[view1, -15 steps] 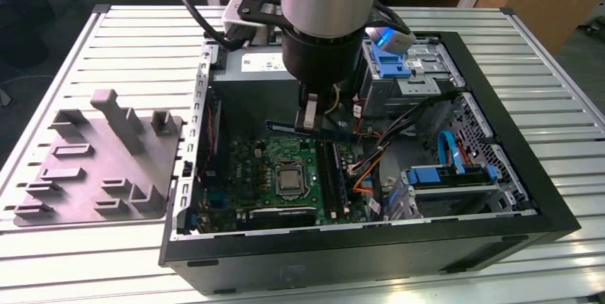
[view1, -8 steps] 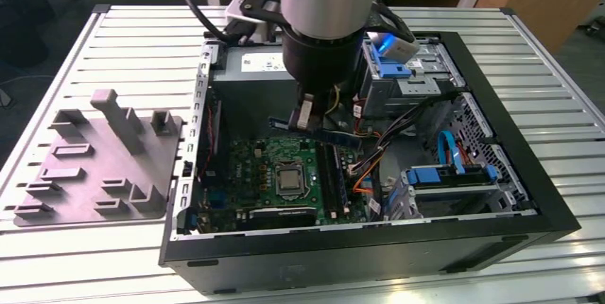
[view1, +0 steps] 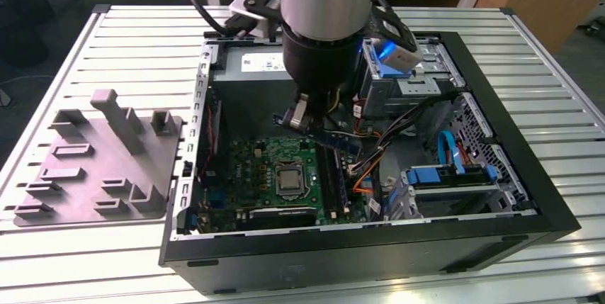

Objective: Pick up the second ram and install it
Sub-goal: 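Insert the second ram into the second slot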

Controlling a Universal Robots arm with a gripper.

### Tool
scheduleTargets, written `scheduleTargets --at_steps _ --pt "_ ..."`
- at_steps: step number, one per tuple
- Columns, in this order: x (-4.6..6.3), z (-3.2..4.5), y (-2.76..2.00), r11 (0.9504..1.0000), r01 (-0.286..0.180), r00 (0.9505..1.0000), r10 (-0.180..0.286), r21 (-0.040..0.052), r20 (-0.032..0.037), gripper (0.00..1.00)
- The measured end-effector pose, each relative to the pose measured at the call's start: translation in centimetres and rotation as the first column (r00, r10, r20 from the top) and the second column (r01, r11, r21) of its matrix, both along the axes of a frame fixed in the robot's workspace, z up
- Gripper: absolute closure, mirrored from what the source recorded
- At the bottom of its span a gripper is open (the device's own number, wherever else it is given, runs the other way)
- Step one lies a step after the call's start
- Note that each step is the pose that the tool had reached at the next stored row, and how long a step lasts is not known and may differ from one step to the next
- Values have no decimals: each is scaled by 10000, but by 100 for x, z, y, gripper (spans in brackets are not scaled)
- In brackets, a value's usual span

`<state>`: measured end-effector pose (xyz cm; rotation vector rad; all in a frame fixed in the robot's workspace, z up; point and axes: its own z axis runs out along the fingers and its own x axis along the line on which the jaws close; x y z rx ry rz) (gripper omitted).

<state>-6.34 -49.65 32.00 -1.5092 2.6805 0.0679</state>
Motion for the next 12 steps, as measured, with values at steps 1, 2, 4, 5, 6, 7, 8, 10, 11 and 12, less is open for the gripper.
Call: scheduleTargets --at_steps 1,2,4,5,6,7,8,10,11,12 --pt "0 -2 0 9998 179 9998 -179 0 0 89" --pt "0 -4 0 9994 358 9994 -358 0 0 89" --pt "0 -7 0 9974 717 9974 -717 0 0 89" --pt "0 -9 0 9959 909 9959 -909 0 -1 89" --pt "0 -11 0 9941 1087 9941 -1087 0 0 89" --pt "0 -13 0 9919 1267 9919 -1267 0 0 89" --pt "0 -15 0 9895 1444 9895 -1444 0 0 89" --pt "0 -18 0 9837 1800 9837 -1800 0 -1 89" --pt "0 -20 0 9803 1975 9803 -1975 0 -1 89" --pt "0 -22 0 9762 2168 9762 -2168 0 0 89"
